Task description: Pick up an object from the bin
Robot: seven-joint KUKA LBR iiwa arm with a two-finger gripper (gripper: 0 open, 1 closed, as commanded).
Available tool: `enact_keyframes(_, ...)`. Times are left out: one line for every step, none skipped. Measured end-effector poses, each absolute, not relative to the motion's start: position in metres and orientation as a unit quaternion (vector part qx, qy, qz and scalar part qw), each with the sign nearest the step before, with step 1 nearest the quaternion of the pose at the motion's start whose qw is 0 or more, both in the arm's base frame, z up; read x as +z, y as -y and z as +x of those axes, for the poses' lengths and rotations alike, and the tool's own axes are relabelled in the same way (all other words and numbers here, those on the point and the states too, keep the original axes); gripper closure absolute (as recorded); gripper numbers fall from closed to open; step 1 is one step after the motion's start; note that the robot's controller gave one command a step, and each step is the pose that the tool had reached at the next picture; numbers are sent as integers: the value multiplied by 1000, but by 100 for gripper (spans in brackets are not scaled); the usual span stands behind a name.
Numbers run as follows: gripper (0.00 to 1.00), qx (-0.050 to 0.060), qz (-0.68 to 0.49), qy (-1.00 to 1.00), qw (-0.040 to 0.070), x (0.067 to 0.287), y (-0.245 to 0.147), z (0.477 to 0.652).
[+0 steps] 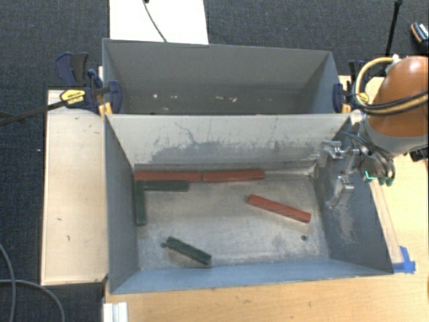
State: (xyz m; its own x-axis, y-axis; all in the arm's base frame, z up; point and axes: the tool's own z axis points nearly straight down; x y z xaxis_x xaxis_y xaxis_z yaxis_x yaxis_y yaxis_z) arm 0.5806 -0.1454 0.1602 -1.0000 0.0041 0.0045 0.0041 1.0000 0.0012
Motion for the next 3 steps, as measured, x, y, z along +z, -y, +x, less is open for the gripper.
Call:
enact_keyframes(0, -1, 40, 999, 2, 67, 79, 582)
enact_keyframes(100, 1, 40, 999, -2, 73, 83, 584)
enact_keyframes(0, 0, 41, 999, -2, 71, 82, 584)
